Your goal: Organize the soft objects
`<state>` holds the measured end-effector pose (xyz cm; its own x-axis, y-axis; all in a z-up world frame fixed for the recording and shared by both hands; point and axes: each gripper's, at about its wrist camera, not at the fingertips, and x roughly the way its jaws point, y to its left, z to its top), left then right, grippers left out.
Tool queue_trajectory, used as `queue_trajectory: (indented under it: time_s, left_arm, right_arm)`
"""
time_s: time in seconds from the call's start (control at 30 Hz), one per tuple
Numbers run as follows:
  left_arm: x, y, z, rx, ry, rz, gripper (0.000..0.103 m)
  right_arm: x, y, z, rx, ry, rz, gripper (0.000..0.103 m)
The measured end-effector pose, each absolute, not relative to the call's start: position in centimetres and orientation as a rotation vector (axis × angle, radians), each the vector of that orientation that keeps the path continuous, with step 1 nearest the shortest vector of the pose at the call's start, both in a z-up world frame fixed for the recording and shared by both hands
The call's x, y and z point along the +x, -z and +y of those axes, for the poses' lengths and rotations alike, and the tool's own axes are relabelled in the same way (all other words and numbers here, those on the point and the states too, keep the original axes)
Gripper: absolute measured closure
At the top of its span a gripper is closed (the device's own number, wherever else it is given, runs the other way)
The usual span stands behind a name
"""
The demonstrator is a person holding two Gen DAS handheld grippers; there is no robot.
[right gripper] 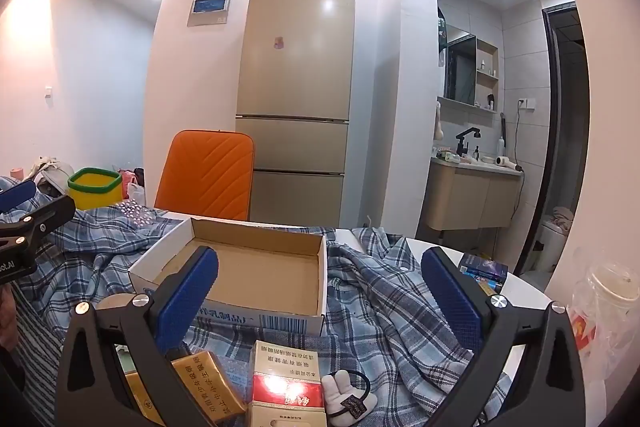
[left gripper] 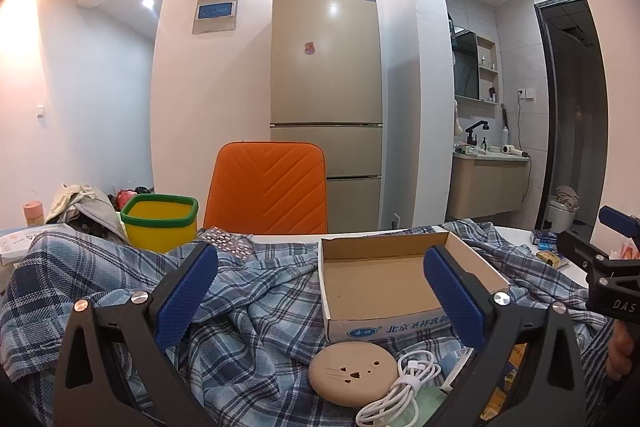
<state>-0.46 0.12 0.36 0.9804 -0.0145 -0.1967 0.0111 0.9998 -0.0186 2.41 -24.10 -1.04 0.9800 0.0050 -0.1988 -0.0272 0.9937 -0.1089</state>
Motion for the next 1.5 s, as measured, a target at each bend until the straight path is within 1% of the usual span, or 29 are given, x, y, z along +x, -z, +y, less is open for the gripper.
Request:
queue_trajectory:
  time_s: [0.9,1.5]
  left_arm:
    - [-0.41,-0.26,-0.10,-0.010,0.019,0.204,0.001]
    - [-0.92,-0.32,-0.44,0.003,0.016,0.173,0.001]
  right_arm:
    - [2.39,1.09,-24.13,-0.105,-0.016,0.202,0.000]
    - [2.40,1.15,-24.13,-0.100,-0.011,0.198,0.000]
